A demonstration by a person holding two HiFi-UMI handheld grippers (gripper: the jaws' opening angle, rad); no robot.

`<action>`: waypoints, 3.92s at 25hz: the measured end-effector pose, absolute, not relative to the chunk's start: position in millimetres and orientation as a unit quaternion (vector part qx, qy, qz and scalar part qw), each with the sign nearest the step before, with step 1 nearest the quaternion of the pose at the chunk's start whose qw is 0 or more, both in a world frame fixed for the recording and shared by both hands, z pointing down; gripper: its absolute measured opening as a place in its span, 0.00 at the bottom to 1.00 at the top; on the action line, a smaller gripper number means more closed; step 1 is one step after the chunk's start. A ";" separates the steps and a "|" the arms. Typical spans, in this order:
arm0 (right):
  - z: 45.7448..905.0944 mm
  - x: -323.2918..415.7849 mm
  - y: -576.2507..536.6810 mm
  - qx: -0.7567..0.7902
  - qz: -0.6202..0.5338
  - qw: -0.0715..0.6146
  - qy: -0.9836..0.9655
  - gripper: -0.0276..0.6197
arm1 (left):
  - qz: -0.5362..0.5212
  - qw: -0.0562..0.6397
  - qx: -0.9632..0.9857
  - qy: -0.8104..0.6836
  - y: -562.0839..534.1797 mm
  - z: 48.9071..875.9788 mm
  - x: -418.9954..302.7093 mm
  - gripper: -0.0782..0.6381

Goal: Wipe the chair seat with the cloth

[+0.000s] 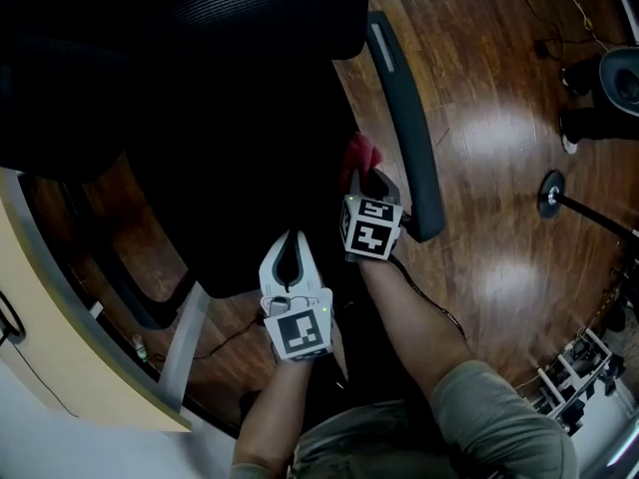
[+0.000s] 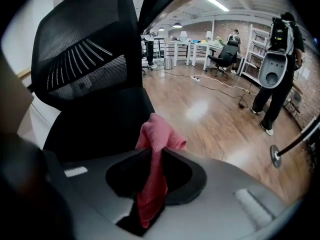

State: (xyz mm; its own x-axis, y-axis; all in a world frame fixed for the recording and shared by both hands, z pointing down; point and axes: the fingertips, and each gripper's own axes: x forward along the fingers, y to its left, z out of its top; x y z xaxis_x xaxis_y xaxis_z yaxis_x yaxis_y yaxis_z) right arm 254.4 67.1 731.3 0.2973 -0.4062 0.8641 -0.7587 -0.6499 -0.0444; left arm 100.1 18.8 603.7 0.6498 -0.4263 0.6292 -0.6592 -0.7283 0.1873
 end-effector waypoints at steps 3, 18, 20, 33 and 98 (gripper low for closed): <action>727.7 257.1 68.6 0.788 0.450 0.196 -0.372 0.13 | 0.286 0.212 0.877 -0.322 16.0 610.1 83.2 0.12; 665.3 44.4 -37.2 0.660 0.359 0.224 -0.620 0.14 | 0.267 0.211 0.834 -0.434 -13.6 577.0 -101.9 0.12; 664.8 -2.8 -45.3 0.627 0.351 0.237 -0.654 0.14 | 0.265 0.214 0.827 -0.447 -10.0 575.1 -131.6 0.12; 700.2 -160.3 -66.2 0.491 0.328 0.310 -0.745 0.14 | 0.273 0.236 0.793 -0.491 5.9 595.4 -217.5 0.12; 691.1 -171.5 -17.5 0.514 0.297 0.328 -0.735 0.14 | 0.268 0.245 0.787 -0.499 28.8 610.5 -232.5 0.12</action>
